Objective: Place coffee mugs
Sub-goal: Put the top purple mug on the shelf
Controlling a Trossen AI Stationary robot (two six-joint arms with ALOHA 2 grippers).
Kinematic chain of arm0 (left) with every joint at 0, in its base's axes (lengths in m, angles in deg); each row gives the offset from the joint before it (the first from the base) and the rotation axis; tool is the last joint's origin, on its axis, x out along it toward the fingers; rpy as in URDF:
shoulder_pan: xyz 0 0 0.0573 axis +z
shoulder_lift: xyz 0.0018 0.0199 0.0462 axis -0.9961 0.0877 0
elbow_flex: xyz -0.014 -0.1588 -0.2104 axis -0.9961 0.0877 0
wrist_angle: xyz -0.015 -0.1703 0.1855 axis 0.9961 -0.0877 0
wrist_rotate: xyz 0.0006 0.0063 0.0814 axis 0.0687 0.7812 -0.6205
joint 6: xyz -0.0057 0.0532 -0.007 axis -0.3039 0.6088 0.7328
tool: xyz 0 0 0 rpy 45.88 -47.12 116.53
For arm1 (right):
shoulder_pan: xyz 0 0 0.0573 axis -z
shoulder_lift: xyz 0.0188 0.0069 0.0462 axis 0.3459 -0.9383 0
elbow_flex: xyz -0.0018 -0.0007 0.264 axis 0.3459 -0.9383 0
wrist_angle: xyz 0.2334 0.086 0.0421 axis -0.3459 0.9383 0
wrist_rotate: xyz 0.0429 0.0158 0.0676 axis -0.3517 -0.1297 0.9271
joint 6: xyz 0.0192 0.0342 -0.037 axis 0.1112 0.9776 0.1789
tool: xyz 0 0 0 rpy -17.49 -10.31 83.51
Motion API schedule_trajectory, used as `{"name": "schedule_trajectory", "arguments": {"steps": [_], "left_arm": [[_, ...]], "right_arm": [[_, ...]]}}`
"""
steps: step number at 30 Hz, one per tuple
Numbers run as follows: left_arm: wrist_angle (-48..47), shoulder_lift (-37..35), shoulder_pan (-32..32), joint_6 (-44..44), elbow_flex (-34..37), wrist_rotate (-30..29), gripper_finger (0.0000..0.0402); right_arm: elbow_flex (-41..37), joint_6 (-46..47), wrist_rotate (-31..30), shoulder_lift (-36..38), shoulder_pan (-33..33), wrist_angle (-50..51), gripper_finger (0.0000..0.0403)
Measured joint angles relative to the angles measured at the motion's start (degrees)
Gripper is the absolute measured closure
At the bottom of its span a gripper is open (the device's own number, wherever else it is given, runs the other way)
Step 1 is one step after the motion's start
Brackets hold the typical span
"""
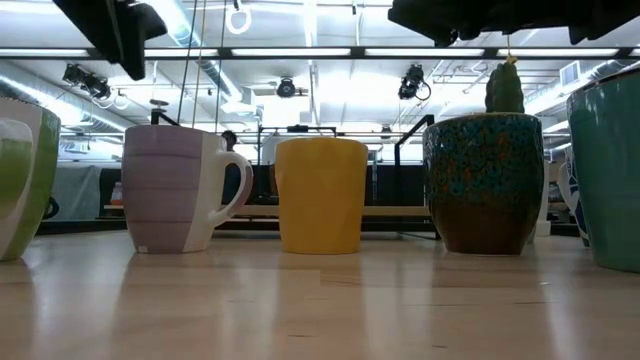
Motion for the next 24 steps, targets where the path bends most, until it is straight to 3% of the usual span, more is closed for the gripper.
{"name": "schedule_trajectory", "arguments": {"steps": [5,24], "left_arm": [[1.24,3.58,1.85,6.54,-1.81,-0.68,0.0209],[7.38,15.5,0.72,9.84,-1.85,2.05,0.0209]], "right_arm": [[-0.02,0.35,0.02,0.0,0.0,1.89,0.0261],[-0.02,1.8,0.03,0.0,-0.21,3.43,0.0261]]}}
